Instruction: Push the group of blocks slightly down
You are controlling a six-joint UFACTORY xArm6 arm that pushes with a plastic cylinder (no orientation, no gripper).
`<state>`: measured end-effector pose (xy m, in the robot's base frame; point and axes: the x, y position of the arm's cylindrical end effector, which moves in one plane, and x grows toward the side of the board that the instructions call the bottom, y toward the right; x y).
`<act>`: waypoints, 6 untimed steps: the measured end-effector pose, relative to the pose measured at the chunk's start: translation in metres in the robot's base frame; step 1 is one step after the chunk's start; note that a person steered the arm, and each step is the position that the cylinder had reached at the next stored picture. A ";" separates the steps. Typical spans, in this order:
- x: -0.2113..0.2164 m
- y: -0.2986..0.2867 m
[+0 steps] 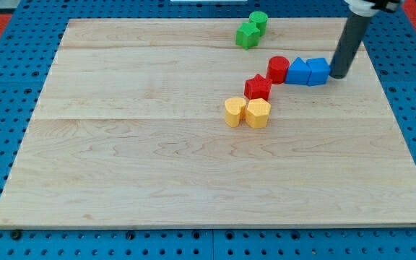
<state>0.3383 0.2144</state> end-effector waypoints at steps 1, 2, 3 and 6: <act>-0.005 -0.009; -0.024 -0.005; -0.045 -0.051; 0.005 -0.103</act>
